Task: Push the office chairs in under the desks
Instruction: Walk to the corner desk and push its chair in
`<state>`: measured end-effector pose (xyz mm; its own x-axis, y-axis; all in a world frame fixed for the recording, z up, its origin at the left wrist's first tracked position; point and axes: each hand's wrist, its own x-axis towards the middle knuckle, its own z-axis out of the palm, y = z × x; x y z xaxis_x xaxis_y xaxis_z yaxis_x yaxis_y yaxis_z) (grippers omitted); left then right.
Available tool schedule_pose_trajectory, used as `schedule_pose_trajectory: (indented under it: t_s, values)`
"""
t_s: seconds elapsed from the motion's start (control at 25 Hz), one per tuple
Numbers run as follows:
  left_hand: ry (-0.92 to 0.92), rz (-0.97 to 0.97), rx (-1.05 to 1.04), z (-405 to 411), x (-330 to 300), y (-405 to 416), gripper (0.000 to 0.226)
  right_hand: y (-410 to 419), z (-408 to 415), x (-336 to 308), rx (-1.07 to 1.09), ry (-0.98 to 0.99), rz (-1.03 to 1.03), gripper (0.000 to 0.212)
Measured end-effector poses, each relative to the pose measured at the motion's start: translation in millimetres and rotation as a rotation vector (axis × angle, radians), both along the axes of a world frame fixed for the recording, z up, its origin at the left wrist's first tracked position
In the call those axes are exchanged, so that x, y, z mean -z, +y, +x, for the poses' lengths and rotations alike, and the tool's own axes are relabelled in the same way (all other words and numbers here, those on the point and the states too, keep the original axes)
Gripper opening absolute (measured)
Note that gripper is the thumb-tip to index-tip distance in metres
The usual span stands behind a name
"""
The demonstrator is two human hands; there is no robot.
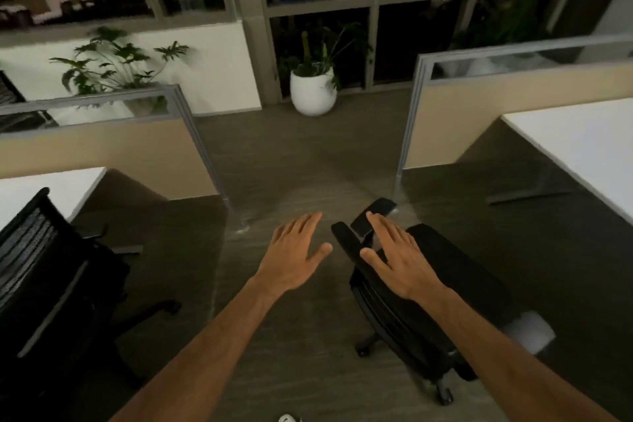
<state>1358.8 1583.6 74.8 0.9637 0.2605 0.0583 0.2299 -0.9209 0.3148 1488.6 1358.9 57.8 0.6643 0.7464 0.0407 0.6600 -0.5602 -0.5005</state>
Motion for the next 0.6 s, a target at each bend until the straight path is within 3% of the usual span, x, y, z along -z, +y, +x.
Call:
schedule_pose_trajectory:
  t_s: [0.2,0.36,0.6]
  values:
    - [0.056,-0.037,0.249,76,30,44,0.070,6,5,26,0.198,0.201,0.032,0.073]
    - [0.240,-0.048,0.509,139,78,36,0.068,-12,-5,60,0.450,0.332,-0.063,0.074]
    - [0.446,0.074,0.678,193,134,29,0.064,-52,-24,110,0.541,0.504,-0.335,0.073]
